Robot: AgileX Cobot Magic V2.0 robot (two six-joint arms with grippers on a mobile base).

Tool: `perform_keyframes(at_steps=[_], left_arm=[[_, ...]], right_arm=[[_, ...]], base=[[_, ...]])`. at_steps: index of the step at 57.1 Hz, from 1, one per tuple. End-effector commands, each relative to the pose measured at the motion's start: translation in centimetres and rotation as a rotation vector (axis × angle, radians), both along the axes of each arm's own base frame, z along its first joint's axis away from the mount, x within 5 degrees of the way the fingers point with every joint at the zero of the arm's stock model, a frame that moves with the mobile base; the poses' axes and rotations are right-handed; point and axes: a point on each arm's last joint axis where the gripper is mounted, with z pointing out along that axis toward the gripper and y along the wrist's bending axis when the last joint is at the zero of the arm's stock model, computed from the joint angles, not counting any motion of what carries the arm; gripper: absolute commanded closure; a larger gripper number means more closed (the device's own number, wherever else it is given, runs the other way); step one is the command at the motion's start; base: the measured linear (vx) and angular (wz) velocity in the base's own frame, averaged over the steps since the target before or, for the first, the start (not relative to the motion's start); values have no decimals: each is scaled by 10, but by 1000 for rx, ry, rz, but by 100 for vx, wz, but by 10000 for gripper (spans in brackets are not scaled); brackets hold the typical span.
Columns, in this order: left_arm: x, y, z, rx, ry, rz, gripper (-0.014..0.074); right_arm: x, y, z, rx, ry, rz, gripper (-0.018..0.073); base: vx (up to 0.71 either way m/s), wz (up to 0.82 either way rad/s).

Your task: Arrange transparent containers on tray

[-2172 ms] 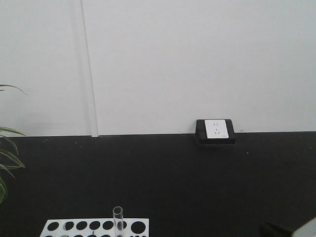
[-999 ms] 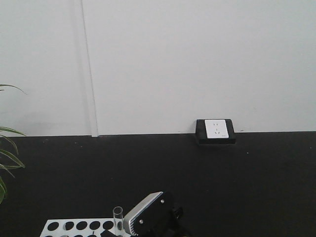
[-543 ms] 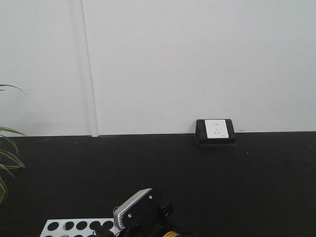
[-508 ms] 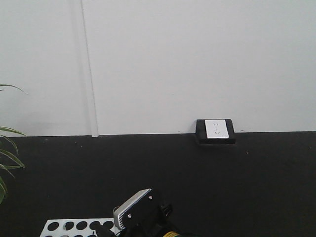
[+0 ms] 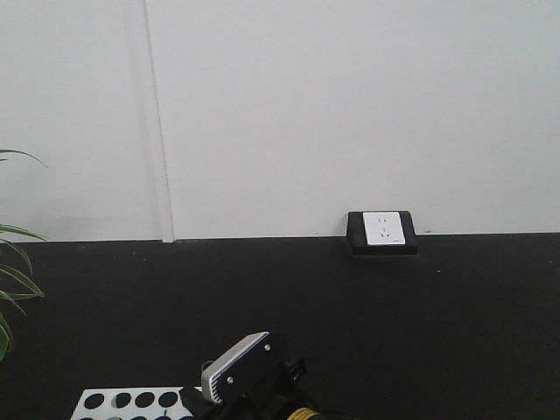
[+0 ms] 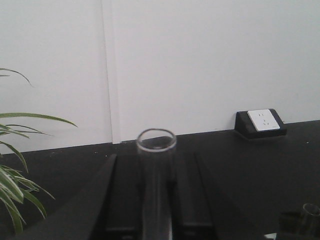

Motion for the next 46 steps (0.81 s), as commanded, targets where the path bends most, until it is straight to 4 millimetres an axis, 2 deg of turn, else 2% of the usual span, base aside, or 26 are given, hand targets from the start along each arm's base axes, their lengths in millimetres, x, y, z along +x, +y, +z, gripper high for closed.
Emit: perform_keyframes(at_steps=[1, 13, 16, 22, 29, 35, 40, 46], left_arm=[[-2, -1, 20, -33, -115, -15, 465], [-2, -1, 20, -33, -115, -15, 465], [-2, -1, 20, -33, -115, -15, 465], [-2, -1, 20, -34, -116, -15, 465], [-2, -1, 21, -36, -126, -17, 464], [-2, -2, 23, -41, -154, -21, 464], [-3, -2, 26, -46, -181, -24, 461], [-3, -2, 27, -46, -184, -24, 461]], right_arm=[[2, 1, 55, 127, -129, 1, 572], [4, -2, 115, 109, -146, -30, 571], [1, -6, 135, 119, -160, -38, 571], [-6, -18, 163, 133, -170, -60, 571], [-18, -47, 193, 143, -174, -112, 571], [-31, -82, 220, 128, -167, -183, 571], [-45, -111, 234, 128, -171, -237, 571], [-71, -146, 236, 153, -207, -292, 571]], base=[[0, 0], [0, 0], [0, 0], [0, 0], [0, 0], [0, 0], [0, 0], [0, 0]])
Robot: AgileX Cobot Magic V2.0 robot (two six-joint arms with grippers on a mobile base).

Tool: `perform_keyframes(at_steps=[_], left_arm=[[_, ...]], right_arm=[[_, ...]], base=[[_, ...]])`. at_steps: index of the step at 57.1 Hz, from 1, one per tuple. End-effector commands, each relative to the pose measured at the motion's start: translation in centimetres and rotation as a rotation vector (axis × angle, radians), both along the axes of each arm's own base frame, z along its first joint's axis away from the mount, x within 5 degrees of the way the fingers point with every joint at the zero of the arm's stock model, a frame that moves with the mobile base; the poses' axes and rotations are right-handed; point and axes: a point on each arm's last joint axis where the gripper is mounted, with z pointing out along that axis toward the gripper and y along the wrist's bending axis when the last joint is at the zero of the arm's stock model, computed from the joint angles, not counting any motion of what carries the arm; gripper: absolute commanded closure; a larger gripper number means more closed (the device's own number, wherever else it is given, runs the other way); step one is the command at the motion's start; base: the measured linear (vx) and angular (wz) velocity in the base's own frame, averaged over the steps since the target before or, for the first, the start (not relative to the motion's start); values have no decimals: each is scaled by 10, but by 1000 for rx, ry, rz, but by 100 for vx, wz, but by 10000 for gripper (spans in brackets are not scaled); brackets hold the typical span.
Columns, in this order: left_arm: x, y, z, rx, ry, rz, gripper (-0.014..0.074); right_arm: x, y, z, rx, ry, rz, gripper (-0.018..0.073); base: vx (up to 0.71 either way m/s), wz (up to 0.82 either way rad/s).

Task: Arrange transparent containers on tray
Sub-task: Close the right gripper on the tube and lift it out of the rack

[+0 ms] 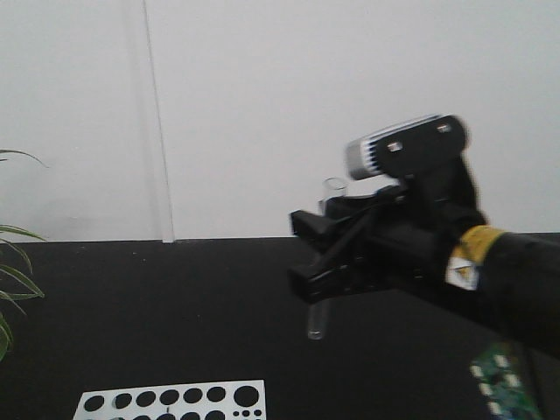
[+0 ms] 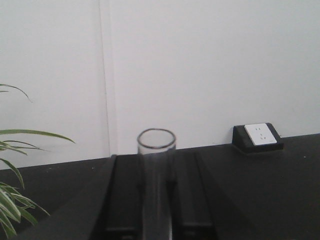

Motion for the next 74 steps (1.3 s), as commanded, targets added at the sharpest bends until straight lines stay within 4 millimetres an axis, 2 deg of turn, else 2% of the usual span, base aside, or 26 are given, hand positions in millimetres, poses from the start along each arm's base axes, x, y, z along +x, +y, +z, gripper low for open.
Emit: perform_keyframes(at_steps=[1, 10, 21, 74], left_arm=[[-2, -1, 23, -36, -125, -16, 461], [-2, -1, 31, -31, -103, -7, 461], [-2, 0, 33, -32, -109, -7, 461], [-2, 0, 33, -32, -110, -7, 461]], right_arm=[[-29, -33, 23, 82, -124, -40, 571], [-73, -75, 6, 105, -161, -109, 571], [-95, -92, -1, 118, -164, -142, 571], [-98, -94, -2, 114, -158, -145, 571]], base=[[0, 0], [0, 0], [0, 0], [0, 0]])
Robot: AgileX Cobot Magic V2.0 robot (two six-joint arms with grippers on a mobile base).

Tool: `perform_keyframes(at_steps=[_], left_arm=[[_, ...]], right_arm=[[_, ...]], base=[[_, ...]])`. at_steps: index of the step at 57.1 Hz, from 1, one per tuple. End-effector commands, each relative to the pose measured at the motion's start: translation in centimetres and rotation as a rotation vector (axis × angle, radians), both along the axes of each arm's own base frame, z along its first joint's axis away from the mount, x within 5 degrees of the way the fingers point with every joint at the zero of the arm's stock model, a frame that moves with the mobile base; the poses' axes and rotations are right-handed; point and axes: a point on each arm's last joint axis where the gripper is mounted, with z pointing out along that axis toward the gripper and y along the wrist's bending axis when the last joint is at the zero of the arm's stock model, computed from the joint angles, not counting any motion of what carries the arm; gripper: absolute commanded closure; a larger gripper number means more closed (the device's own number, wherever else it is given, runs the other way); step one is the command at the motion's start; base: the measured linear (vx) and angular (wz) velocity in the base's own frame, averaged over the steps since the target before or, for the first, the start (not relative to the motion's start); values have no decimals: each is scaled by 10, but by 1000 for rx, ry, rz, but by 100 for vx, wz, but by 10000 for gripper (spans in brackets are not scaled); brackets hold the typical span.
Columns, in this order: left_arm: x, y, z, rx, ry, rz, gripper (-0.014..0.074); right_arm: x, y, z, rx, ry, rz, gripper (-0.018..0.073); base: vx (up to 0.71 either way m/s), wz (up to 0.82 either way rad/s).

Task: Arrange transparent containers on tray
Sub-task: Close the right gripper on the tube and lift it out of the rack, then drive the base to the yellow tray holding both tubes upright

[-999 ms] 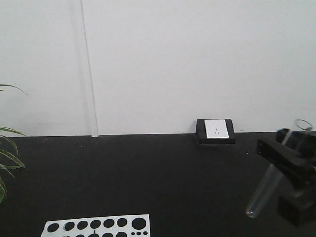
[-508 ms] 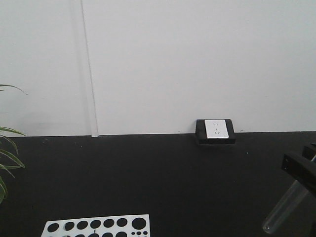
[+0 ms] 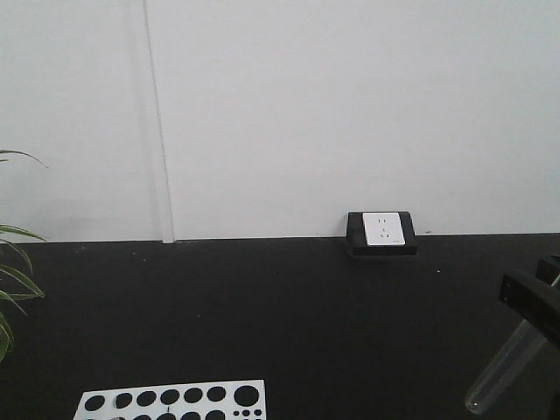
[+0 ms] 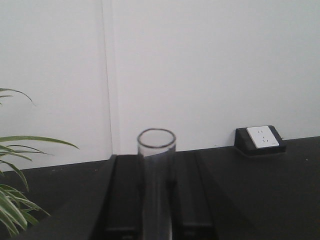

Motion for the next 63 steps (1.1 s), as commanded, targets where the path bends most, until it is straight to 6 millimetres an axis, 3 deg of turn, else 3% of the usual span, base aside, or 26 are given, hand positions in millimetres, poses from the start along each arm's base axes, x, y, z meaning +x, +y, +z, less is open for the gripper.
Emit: perform_keyframes(at_steps=[1, 63], left_arm=[[-3, -1, 21, -32, -118, -16, 461], [-3, -1, 20, -32, -115, -16, 461]], right_arm=[[-2, -1, 17, 44, -106, 5, 571], [-2, -1, 17, 44, -108, 5, 571]], base=[[0, 0], [-15, 3]])
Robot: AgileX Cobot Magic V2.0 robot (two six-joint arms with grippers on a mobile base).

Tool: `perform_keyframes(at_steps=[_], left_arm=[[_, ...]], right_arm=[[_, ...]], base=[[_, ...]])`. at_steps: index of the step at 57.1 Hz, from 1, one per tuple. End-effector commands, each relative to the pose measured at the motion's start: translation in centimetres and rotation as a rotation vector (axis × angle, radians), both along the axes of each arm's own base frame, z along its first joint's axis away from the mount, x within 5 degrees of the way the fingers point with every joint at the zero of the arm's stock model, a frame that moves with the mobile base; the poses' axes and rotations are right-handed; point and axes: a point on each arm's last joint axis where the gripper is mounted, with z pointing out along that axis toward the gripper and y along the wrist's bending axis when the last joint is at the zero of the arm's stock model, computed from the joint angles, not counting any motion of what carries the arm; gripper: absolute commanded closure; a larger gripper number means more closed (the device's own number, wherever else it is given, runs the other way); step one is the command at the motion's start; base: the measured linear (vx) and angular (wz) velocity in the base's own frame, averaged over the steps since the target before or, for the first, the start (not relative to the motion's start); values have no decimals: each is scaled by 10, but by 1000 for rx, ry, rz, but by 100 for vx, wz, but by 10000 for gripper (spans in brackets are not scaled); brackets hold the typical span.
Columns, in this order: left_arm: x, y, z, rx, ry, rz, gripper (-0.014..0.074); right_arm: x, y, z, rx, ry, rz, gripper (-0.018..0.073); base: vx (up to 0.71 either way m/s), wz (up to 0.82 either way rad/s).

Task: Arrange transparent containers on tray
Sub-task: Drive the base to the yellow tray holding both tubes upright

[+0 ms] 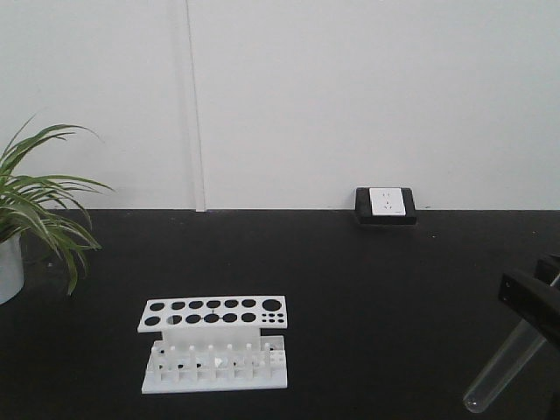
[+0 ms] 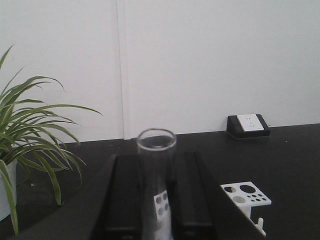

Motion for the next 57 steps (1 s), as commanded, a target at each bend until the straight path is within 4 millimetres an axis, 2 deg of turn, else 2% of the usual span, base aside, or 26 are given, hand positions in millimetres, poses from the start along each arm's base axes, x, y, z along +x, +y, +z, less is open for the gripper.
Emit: perform_keyframes(at_steps=[1, 57], left_arm=[[-3, -1, 20, -31, -115, -16, 461], [-3, -1, 20, -31, -115, -16, 461]], right_arm=[[-2, -1, 17, 44, -108, 5, 571], [-2, -1, 17, 44, -109, 5, 571]], base=[[-27, 7], [-35, 5]])
